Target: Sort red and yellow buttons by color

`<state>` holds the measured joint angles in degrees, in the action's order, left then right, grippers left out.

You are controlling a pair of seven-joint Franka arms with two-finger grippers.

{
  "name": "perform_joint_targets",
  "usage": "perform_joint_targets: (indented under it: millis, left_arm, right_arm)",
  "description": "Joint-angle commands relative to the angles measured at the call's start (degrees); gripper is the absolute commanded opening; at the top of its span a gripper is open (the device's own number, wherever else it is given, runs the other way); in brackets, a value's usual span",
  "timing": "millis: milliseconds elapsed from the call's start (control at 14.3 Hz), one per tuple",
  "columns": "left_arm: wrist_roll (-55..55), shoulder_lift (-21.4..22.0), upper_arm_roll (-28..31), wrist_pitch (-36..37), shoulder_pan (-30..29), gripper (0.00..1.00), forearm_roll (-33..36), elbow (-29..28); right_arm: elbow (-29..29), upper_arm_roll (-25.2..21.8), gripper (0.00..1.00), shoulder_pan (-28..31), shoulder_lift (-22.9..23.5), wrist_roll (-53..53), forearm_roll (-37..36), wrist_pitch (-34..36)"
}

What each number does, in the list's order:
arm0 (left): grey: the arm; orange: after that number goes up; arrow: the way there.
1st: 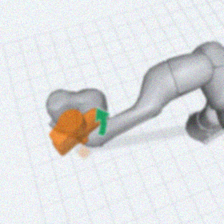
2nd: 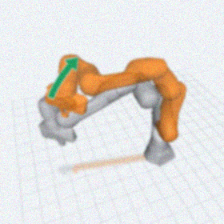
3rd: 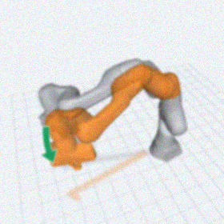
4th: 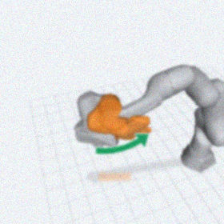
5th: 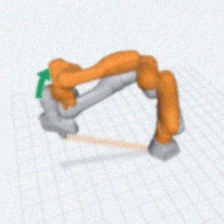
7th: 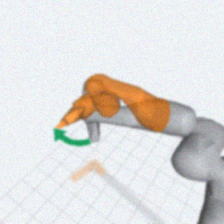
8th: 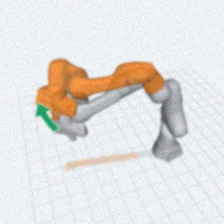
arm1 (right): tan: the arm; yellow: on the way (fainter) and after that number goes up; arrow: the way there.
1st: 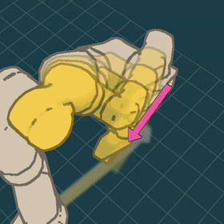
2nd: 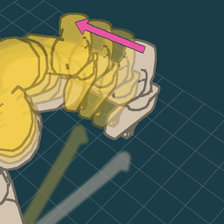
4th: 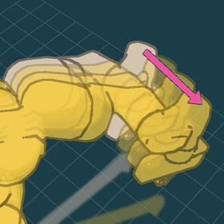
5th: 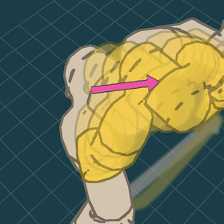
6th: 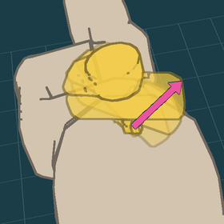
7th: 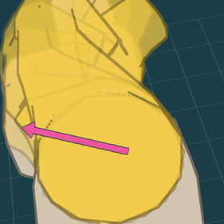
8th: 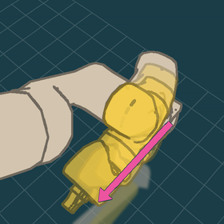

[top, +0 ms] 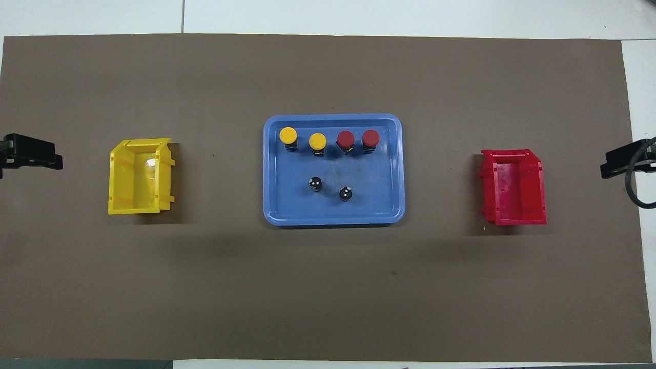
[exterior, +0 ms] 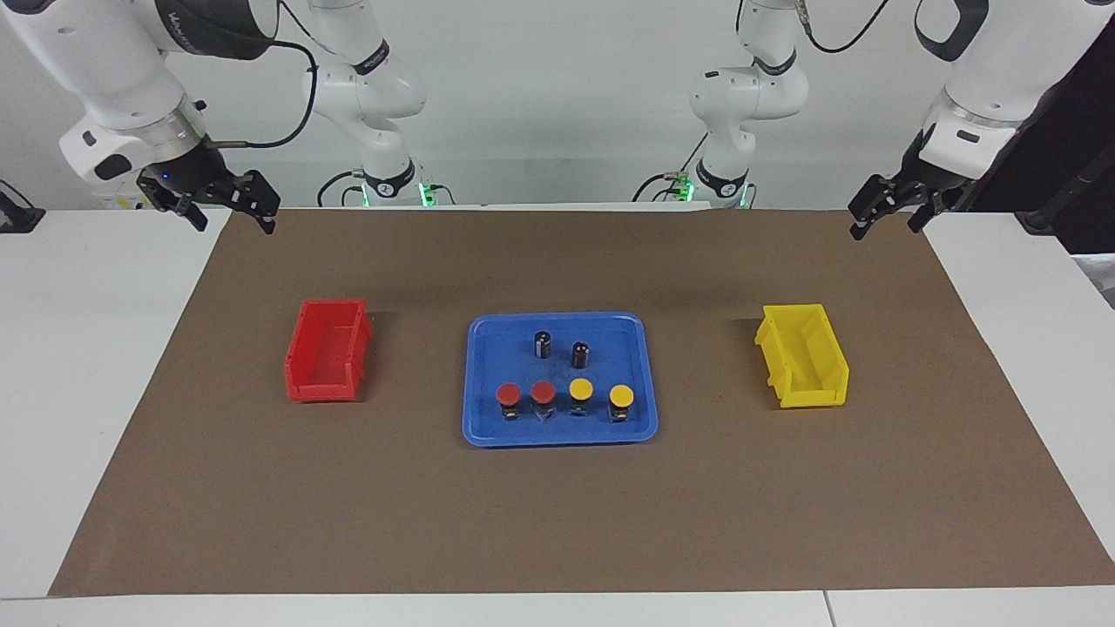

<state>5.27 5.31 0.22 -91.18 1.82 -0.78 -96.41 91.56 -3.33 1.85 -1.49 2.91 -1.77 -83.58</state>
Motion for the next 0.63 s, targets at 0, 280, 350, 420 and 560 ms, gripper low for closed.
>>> perform_joint_targets:
  millis: [0,280,350,420,560]
  left_arm:
    - [-0.26,0.49,-0.13,0.39,-0.42,1.00,-0.63,-0.71]
    - [-0.26,0.49,-0.13,0.39,-0.42,1.00,-0.63,-0.71]
    - [-0.26,0.49,-0.13,0.39,-0.42,1.00,-0.63,-0.71]
    - [-0.26,0.49,-0.13,0.39,-0.42,1.00,-0.63,-0.71]
    - [-0.26,0.49,-0.13,0.39,-0.50,1.00,-0.63,-0.71]
  right_arm:
    - [-0.50,1.38,1.00,0.17,0.34,1.92,0.54,-0.53]
    - [-12.06,6.47,1.00,-0.27,9.44,-7.08,2.03,2.27]
    - [-16.20,8.67,1.00,-0.88,13.57,-9.91,1.77,3.32]
    - [-20.85,10.26,1.00,-2.28,17.79,-12.03,1.51,3.42]
    - [-27.29,10.80,1.00,-6.66,24.13,-20.36,1.42,1.94]
